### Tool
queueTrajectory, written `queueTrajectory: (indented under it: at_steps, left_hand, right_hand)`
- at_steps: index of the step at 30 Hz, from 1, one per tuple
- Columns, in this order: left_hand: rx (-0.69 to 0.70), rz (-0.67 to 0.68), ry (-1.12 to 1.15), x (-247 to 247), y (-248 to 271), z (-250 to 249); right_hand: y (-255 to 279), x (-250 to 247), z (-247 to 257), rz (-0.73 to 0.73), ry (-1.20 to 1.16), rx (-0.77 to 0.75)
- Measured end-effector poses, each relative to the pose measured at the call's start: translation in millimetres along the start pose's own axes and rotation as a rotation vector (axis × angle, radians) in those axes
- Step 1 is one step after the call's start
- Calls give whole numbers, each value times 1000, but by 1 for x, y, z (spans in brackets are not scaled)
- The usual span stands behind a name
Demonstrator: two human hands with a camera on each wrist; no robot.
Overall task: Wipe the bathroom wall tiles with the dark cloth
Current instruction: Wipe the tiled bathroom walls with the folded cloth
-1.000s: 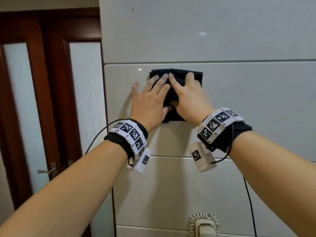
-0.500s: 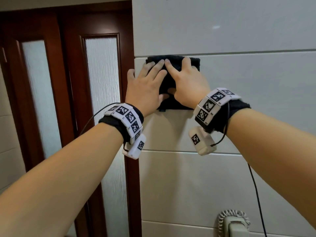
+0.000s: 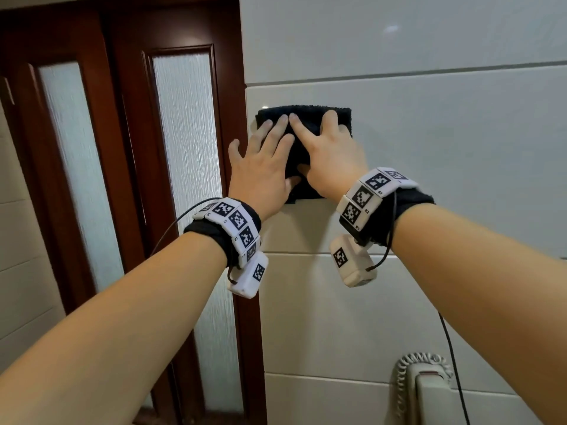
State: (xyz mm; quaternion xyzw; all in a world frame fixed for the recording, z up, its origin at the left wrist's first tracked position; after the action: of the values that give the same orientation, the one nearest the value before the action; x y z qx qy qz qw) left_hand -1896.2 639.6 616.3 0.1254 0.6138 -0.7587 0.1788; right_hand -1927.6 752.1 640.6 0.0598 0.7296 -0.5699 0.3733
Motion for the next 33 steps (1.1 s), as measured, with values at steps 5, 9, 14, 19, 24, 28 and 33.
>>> queueTrajectory:
  at_steps: [5,9,14,19,24,28,33]
  left_hand:
    - [7,47,-25,13,36,1]
    - [11,71,-23,21,57,2]
    - [9,96,15,31,85,4]
    - [8,115,29,39,109,6]
    - [2,139,0,43,118,4]
    - [26,137,-45,41,115,2]
    - [41,110,-21,38,101,2]
  right_hand:
    - [26,27,14,46,-16,-15]
    - [41,40,21,88,-17,-21]
    - [62,58,32,133,-9,-29]
    - [82,74,41,146,-38,-19]
    - [89,81,41,138,-41,-31]
    - [87,78,40,147,-17,-41]
    - [73,63,34,140,-25,-41]
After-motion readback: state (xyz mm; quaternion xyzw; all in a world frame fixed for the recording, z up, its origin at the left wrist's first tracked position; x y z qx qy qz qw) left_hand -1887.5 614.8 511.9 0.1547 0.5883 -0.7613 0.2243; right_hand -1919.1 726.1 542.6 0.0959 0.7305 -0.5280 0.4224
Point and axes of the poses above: each hand's wrist, its own y-axis away from the middle knuckle, its own x-axis out of the palm, z = x × y, the point moved 7 cm from there along -y, towards the middle knuckle, and after that the axes turned 3 degrees about -y, right-handed, at the moved point
